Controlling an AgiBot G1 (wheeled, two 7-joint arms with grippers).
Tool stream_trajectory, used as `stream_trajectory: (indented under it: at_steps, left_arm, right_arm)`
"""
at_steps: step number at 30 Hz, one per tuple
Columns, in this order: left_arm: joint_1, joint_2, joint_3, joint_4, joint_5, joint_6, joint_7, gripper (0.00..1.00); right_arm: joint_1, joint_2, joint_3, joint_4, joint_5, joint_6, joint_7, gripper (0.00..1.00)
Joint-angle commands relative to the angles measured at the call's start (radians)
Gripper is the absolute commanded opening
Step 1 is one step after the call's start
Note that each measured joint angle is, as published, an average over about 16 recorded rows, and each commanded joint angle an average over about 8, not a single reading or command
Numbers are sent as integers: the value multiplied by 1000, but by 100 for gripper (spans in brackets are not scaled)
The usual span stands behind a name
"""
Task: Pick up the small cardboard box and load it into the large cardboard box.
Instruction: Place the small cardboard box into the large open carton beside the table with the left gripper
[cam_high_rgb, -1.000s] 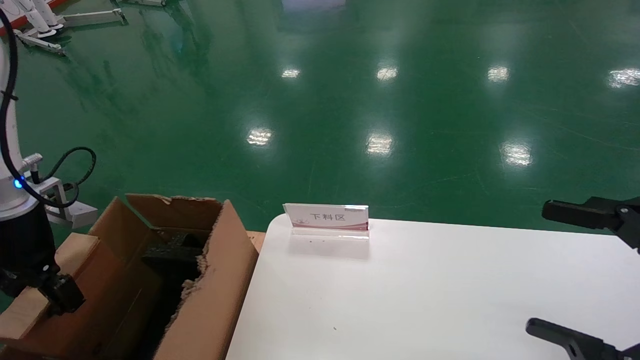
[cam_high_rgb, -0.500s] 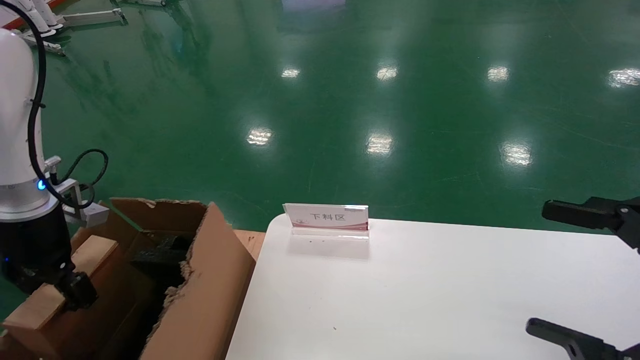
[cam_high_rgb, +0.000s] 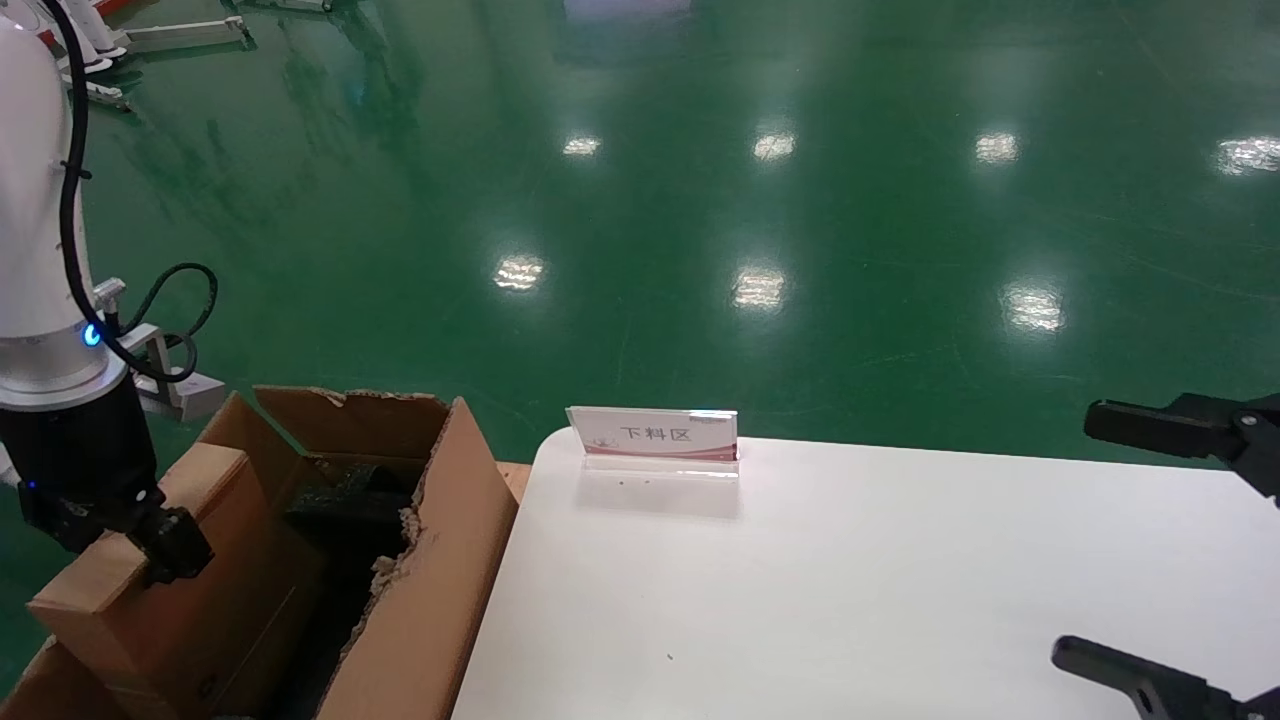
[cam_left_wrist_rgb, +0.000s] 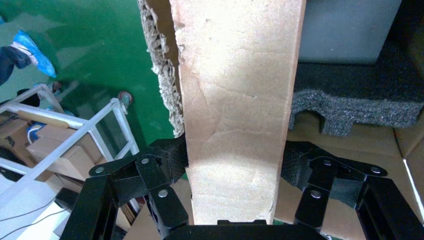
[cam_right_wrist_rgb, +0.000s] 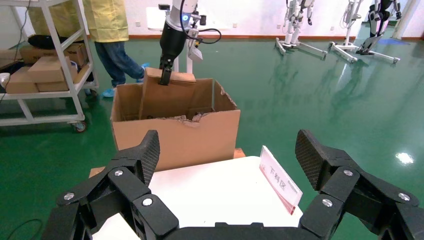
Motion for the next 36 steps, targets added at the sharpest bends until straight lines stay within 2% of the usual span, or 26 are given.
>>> stream_trajectory:
  at_steps: [1,13,36]
  left_arm:
    - [7,2,-3,12,-3,1,1,0]
    - [48,3,-17,72,-19,-4,0,0]
    - [63,17,-41,164,-36,-30,0,0]
  right_arm:
    - [0,0,0,0,0,0,0,100]
    - [0,0,0,0,0,0,0,100]
    - [0,0,0,0,0,0,0,100]
